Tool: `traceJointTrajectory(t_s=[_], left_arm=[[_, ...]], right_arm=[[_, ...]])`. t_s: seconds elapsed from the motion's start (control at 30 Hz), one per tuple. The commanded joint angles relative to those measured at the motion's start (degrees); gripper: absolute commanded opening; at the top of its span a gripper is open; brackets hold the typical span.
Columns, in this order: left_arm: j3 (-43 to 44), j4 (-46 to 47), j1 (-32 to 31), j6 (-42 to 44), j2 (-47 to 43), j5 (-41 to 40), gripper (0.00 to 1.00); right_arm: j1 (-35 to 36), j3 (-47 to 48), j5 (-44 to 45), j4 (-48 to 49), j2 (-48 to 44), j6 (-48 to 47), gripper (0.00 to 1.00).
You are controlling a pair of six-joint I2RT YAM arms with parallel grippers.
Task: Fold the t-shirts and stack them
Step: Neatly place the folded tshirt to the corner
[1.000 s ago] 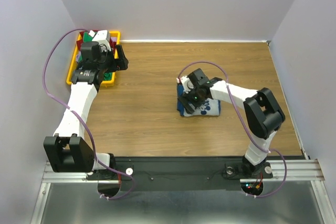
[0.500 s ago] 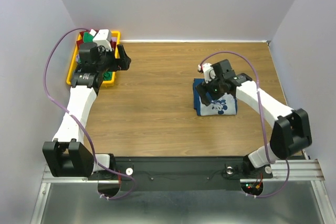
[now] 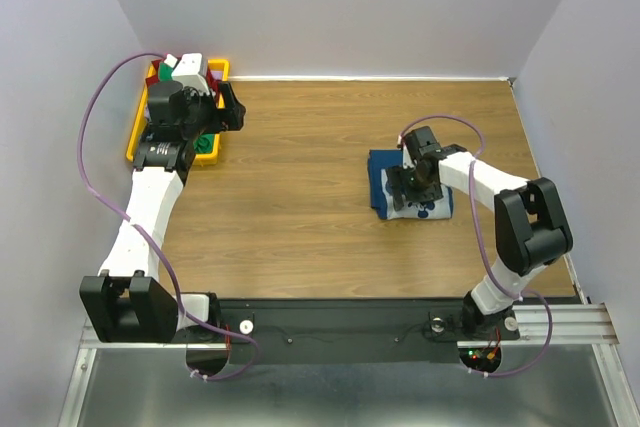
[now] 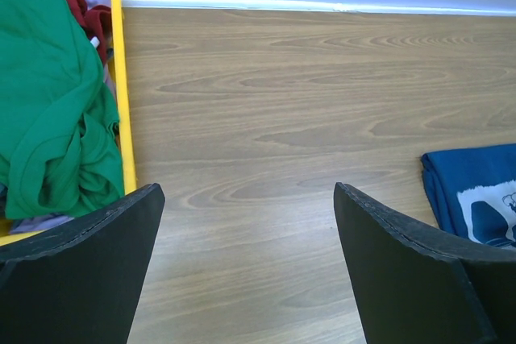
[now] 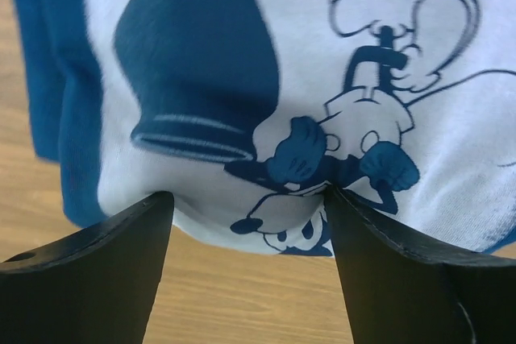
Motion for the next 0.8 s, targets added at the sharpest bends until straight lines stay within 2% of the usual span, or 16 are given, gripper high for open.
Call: traceJointTrajectory(t_s=[0.0, 0.23, 0.33, 0.53, 0.77], left_arm=[[-0.8, 2.6, -0.3, 0.8, -1.4, -0.5, 0.99], [-0.6, 3.5, -0.3, 1.5, 0.1, -0.5, 0.98], [-0.4, 3.8, -0.3, 1.4, 1.4, -0.2, 0.98], [-0.6, 4.7, -0.3, 1.6, 3.2, 0.2, 0.99], [0.0, 4.8, -0.2, 2.8, 5.0, -0.1, 0.98]], right_arm=[[-1.9, -0.8, 5.0, 4.1, 2.6, 2.3, 0.81], [-13.1, 2.4, 7.4, 9.2, 11.7, -4.1, 0.77], [-18.7, 7.5, 6.7, 10.2, 17.4, -9.4, 0.77], [-27.8, 23.3, 0.9, 10.0, 27.2, -20.5, 0.77], [-31.9, 39.4, -3.5, 8.0, 39.7, -31.7, 0.77]])
